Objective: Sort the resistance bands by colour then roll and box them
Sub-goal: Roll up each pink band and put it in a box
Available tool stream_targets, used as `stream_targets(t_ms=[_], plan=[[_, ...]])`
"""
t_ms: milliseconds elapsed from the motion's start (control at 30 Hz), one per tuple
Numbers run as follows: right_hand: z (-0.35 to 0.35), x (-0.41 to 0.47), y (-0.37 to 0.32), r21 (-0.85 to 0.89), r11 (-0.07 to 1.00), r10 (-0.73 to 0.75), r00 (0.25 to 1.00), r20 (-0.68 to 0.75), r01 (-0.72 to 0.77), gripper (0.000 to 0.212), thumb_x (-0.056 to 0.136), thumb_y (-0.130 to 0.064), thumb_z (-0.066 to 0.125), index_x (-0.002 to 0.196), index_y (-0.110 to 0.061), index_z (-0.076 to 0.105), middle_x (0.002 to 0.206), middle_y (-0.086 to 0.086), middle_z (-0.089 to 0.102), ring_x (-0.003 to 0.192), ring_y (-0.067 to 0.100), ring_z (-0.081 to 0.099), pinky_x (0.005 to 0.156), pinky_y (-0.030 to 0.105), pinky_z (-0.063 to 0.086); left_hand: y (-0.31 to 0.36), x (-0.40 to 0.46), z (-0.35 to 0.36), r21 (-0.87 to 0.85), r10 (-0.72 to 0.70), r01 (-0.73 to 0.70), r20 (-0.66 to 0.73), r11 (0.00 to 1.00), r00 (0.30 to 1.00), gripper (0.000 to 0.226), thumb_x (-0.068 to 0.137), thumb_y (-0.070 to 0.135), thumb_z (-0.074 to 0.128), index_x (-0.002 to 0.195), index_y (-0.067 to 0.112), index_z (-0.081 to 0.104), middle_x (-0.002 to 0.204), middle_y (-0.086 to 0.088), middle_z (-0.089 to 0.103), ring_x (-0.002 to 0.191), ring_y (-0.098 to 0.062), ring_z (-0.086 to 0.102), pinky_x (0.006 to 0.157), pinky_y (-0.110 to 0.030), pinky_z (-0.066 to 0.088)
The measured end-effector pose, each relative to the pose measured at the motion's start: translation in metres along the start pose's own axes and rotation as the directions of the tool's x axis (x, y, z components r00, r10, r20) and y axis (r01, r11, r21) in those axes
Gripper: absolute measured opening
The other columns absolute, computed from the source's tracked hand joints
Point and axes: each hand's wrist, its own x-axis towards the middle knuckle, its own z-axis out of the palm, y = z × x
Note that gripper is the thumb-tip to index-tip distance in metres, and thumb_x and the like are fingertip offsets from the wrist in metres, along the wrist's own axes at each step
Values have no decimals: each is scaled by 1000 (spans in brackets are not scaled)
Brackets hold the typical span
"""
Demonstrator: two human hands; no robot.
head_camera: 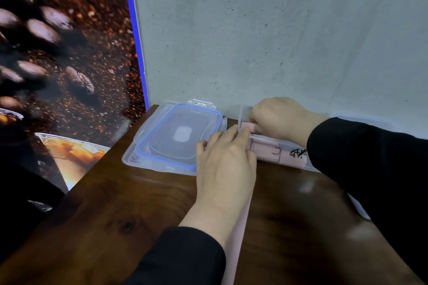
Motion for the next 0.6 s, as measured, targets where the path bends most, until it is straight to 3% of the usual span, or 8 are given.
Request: stream_targets(t_ms=[200,400,533,600], plan=[[-1,-6,3,58,996,69,996,-55,-66,19,96,-34,62,91,-18,70,84,4,64,79,30,61,61,30,38,0,1,-1,13,3,-4,32,1000,999,42,84,16,65,126,21,68,111,3,70,102,-22,61,82,-40,42],[-10,-16,15,160,983,111,987,-115,-92,20,99,-33,58,98,-16,70,94,5,68,87,31,63,66,34,47,0,3,-5,-38,-5,6,33,999,999,41,91,20,57,132,22,65,126,1,65,115,-23,55,92,-41,39],[-29,-48,17,287,955,158,950,-268,-78,25,103,-35,52,97,-19,70,95,3,70,86,30,63,67,37,50,2,6,-15,-110,-12,9,-28,994,1000,42,93,28,35,117,21,69,111,4,65,104,-20,54,89,-37,37],[-38,-71,7,369,927,196,926,-323,-67,28,103,-36,51,93,-18,69,92,1,70,82,28,62,68,40,52,4,5,-21,-148,-19,7,-81,989,997,34,93,25,39,107,19,70,103,3,65,97,-21,54,85,-37,38]])
